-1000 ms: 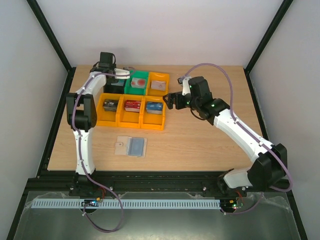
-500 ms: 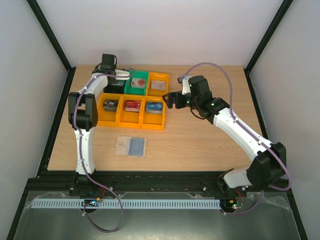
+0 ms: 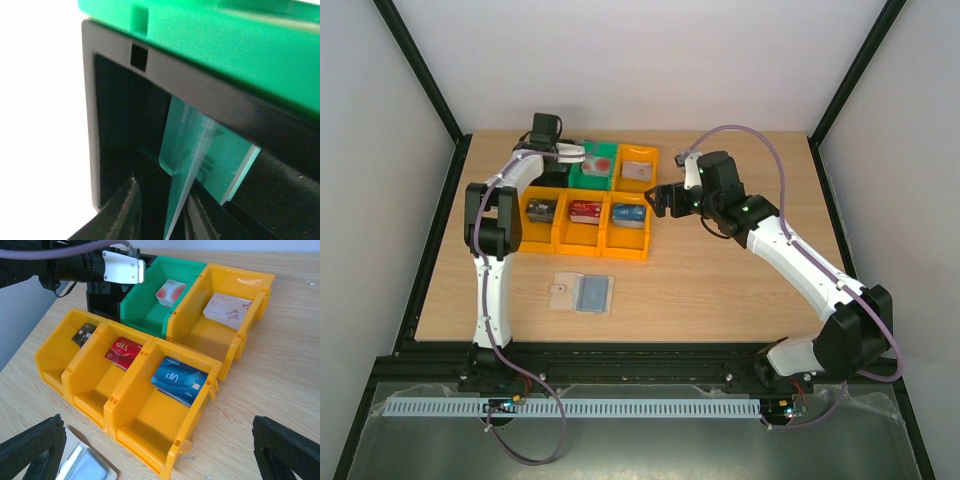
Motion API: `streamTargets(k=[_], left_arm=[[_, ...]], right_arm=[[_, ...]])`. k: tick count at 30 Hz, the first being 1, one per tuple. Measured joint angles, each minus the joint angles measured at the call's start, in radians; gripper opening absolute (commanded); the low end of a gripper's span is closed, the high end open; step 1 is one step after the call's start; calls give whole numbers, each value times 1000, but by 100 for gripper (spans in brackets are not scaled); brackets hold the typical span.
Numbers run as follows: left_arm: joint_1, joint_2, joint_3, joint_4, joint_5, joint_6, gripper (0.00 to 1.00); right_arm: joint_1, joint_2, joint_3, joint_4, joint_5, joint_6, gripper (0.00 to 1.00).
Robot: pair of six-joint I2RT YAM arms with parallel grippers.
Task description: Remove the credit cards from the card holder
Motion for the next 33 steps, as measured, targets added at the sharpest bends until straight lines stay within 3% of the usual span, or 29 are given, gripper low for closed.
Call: streamTargets(k=[8, 16, 25, 30, 33], left_arm=[[0, 0, 35, -29, 45, -53, 70], [7, -17, 51, -53, 90, -97, 90], [25, -117, 52, -88, 201, -278, 96], [35, -300, 38, -155, 344, -578, 96], [42, -489, -64, -175, 443, -785, 96]], right_arm=[[0, -7, 0, 0, 0, -1, 99], [0, -31, -1, 0, -1, 0, 99], [0, -86, -26, 6, -31, 1, 99], [0, -92, -37, 11, -89, 12, 100], [0, -77, -37, 23, -142, 29, 95]])
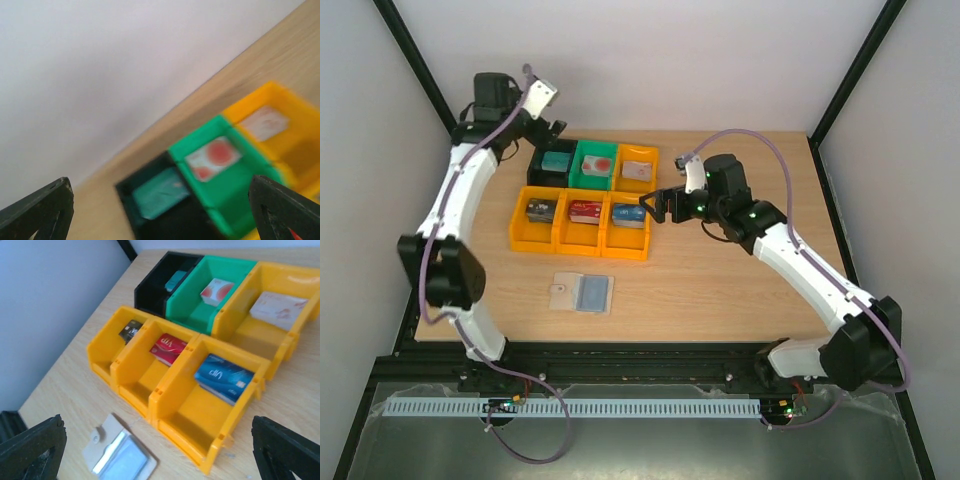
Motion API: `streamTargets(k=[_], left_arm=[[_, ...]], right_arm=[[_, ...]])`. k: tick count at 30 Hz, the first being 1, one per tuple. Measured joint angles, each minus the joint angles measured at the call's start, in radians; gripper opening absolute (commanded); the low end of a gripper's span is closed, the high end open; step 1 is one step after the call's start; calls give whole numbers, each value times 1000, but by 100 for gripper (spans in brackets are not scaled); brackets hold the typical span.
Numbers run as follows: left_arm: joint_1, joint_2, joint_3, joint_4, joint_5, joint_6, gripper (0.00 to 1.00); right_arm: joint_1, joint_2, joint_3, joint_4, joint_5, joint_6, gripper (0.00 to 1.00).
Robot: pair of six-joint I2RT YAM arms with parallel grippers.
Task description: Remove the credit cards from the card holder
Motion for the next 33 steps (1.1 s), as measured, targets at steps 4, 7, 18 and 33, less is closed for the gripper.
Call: streamTargets(k=[4, 7, 18, 33], left_arm=[[11, -257, -223, -27, 120, -246, 95], [31, -382, -372, -85, 188, -391, 94], [101, -566, -972, -163, 322, -961, 85], [-2, -699, -1398, -38, 187, -1177, 90]], right_arm=[[1, 49, -4, 13, -69, 45, 85], [17, 77, -37, 31, -68, 93, 80], [391, 271, -58, -5, 214, 235, 65], [533, 537, -62, 56, 203, 333, 50]])
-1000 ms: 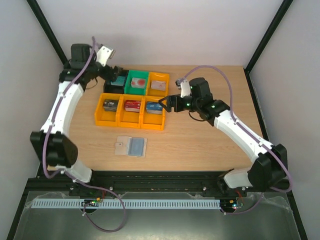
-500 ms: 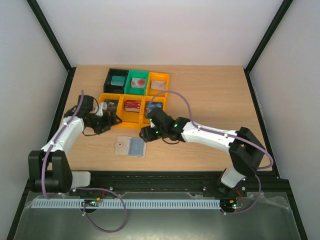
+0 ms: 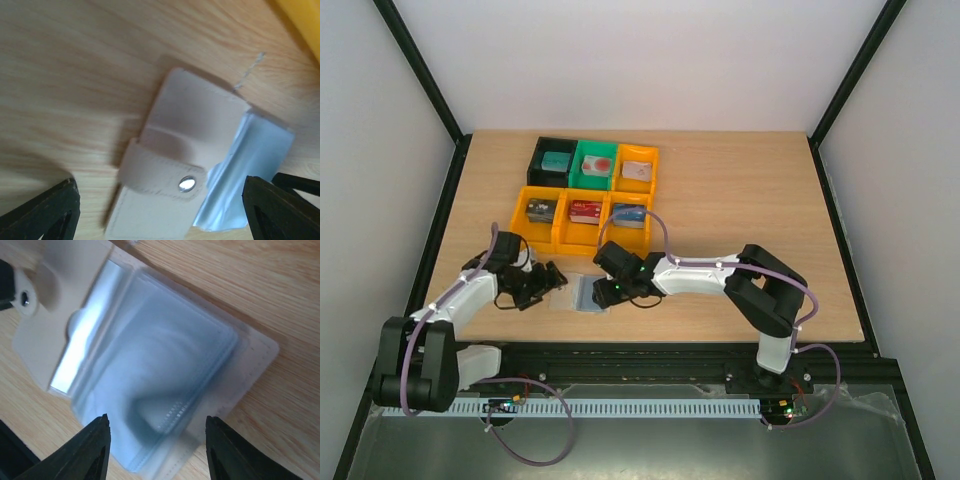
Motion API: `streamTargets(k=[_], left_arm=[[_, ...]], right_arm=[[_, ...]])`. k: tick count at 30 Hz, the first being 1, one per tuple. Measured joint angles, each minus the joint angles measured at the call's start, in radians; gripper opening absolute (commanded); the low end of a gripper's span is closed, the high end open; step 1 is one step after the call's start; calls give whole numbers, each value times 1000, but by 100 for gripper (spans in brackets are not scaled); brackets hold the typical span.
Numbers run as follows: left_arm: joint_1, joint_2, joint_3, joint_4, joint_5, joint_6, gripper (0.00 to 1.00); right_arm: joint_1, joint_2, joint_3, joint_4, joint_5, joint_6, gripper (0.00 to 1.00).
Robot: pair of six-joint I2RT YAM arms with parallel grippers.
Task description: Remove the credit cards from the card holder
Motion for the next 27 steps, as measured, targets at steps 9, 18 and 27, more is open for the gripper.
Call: streamTargets(k=[9, 18, 27], left_arm=[[-58, 32, -37, 200, 70, -62, 79], [-61, 51, -72, 267, 101, -93, 36], [-61, 50, -95, 282, 122, -101, 2]], right_arm=[[-1, 39, 3, 79, -62, 19, 39], [-1, 61, 26, 101, -101, 24, 37], [-5, 61, 31, 120, -113, 24, 39]])
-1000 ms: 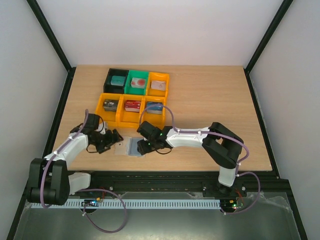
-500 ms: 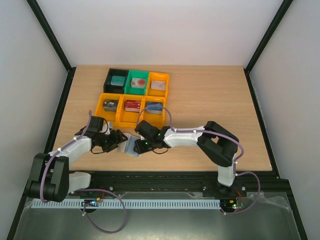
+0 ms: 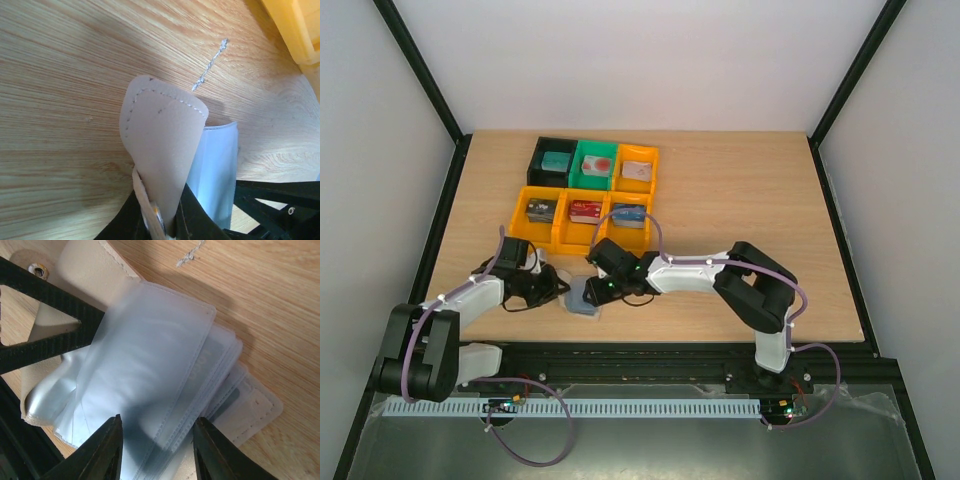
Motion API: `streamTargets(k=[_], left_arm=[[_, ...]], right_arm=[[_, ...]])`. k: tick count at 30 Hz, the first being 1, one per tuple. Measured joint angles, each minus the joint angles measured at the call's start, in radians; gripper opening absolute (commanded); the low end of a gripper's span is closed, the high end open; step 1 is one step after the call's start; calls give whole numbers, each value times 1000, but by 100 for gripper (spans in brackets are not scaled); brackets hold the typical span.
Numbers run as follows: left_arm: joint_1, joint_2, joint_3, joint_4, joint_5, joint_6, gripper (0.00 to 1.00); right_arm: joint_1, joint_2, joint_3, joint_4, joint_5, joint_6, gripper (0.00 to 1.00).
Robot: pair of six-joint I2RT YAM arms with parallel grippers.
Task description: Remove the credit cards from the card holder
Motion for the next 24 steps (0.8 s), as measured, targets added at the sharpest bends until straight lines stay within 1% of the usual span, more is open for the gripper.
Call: streamTargets(k=[4, 9, 15, 19, 24], left_arm=[[8, -6, 0, -1, 18, 6, 2], [35, -26, 32, -13, 72, 27, 2], [41, -103, 59, -13, 148, 48, 2], [34, -116, 116, -40, 198, 53, 2], [21, -183, 224, -71, 246, 74, 2]], right_arm=[[-26, -28, -14, 11, 1, -22, 43], [-84, -179, -92, 38, 22, -66, 44], [-130, -294, -77, 43, 44, -134, 46], [-151, -368, -79, 55, 40, -153, 49], [-182, -534, -93, 83, 26, -178, 57]])
